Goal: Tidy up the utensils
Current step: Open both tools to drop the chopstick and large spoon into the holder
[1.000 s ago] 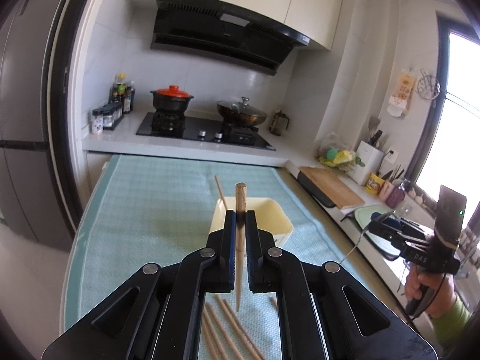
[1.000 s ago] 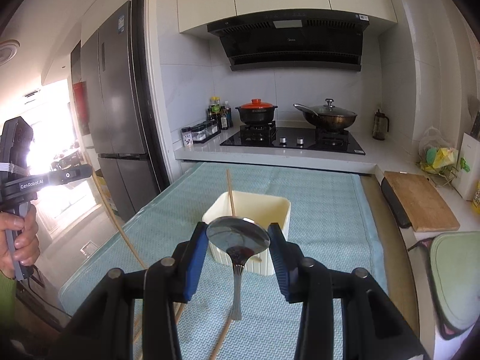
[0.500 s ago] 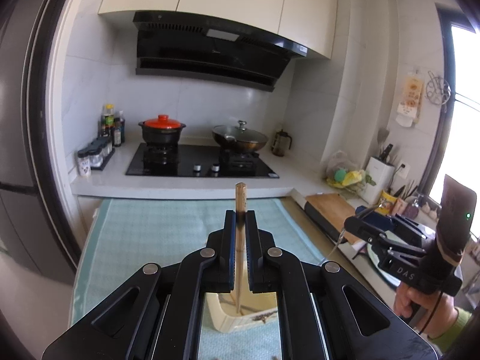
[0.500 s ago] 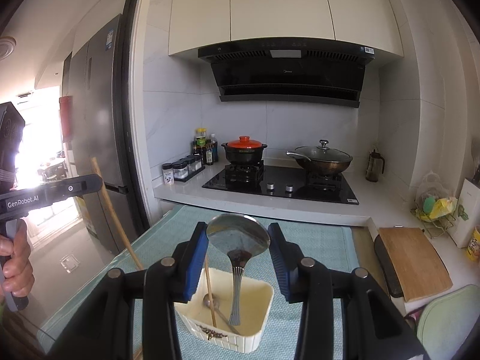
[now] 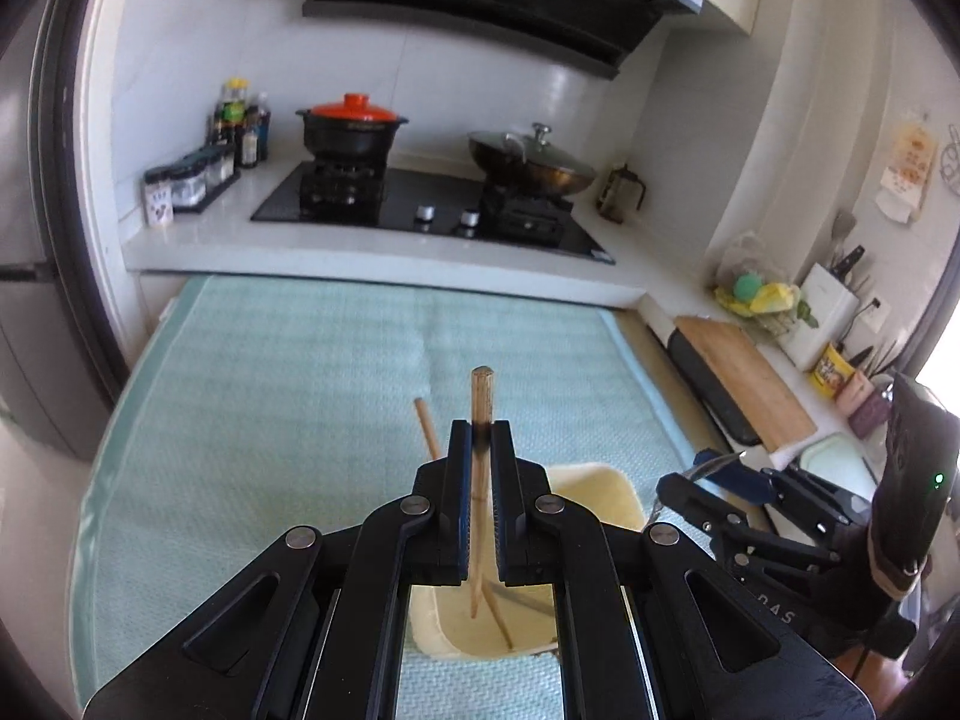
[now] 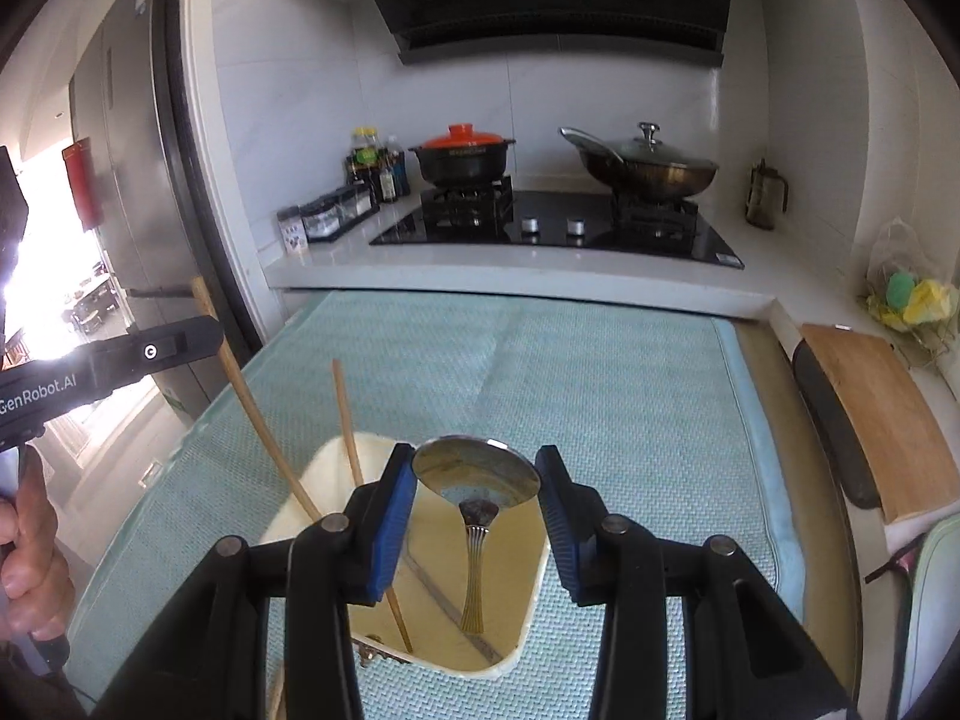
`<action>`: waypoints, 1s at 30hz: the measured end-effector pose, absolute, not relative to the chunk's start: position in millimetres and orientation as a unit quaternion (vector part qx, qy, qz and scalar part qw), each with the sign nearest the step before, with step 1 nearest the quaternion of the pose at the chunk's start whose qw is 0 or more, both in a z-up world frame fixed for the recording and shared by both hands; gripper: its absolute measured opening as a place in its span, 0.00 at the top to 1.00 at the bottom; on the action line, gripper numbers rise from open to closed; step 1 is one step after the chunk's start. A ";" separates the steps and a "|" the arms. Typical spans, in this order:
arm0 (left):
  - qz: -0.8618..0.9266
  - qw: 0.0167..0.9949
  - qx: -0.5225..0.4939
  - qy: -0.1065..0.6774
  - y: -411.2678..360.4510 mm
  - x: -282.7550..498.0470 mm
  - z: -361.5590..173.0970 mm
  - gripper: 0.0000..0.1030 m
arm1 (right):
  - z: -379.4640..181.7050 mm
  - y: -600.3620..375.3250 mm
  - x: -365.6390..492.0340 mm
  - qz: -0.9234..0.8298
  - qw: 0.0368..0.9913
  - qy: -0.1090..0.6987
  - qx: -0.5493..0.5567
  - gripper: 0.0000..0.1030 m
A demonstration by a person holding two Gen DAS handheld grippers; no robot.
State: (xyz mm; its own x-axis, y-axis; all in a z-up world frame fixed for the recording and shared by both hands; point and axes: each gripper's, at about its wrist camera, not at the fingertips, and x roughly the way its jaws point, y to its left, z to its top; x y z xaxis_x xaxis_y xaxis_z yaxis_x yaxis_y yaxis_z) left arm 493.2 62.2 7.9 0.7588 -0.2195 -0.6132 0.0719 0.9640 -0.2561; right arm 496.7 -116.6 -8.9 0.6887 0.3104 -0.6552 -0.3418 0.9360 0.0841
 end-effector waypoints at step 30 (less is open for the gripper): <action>0.011 0.938 -0.019 0.347 148.0 208.7 -40.1 0.13 | -20.9 -194.8 238.2 0.151 0.942 0.273 -0.122 0.40</action>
State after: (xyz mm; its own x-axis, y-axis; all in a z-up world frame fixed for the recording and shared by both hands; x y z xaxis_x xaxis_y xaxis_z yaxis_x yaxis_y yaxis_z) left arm 208.7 148.0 -40.1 0.7595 0.0079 -0.6504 -0.0345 0.9990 -0.0282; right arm 238.2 -194.8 -20.9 0.8053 0.2171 -0.5517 -0.3505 0.9248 -0.1479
